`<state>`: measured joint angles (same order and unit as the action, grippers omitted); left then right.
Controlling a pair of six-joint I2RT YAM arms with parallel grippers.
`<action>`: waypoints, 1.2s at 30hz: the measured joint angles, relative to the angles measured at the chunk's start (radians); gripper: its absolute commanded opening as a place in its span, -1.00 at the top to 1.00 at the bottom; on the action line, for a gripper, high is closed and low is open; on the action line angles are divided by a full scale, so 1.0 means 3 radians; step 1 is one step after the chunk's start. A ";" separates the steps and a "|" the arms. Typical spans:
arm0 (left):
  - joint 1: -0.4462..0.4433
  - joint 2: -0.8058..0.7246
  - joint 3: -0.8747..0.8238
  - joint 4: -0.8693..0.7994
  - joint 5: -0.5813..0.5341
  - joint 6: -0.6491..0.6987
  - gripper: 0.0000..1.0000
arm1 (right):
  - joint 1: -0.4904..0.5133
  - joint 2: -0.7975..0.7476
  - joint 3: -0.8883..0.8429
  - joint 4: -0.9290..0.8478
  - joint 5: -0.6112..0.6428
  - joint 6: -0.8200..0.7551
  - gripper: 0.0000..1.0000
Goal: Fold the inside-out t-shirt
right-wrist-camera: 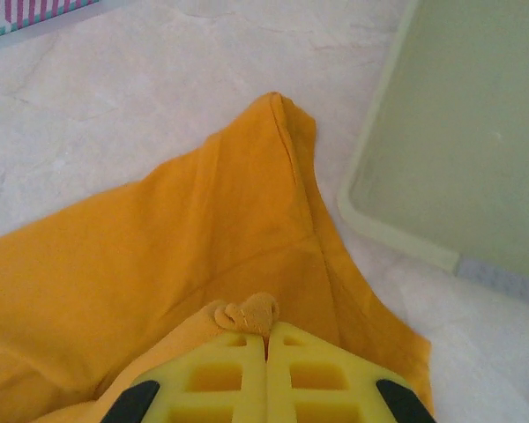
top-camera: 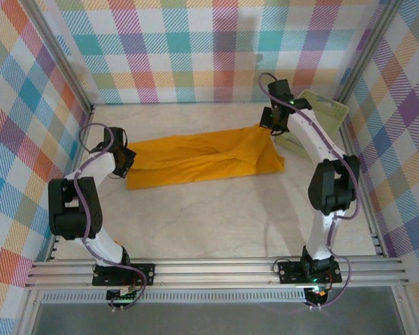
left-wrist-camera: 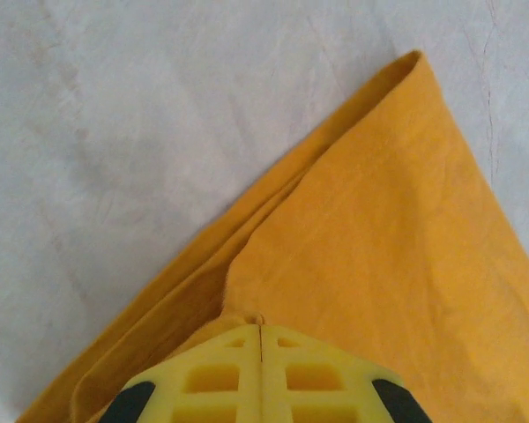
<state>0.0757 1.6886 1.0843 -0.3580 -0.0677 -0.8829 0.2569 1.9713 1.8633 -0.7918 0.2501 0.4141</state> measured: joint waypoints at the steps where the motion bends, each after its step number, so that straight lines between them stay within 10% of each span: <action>1: 0.0006 0.0081 0.0062 -0.0003 0.0001 0.0000 1.00 | 0.0000 0.0099 0.0112 -0.0033 0.0013 -0.0019 1.00; 25: 0.0174 0.0819 0.0688 0.0071 0.0027 0.0128 1.00 | 0.0000 0.1338 0.1469 -0.0323 0.0270 -0.0217 1.00; 36: 0.0202 0.0226 0.0285 0.0309 0.0102 0.0125 1.00 | -0.0025 0.0712 0.0689 -0.0127 0.0389 -0.0215 1.00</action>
<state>0.1364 1.7565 1.1698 -0.2653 -0.0372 -0.8455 0.2493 2.1849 2.0701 -0.8299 0.3668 0.3496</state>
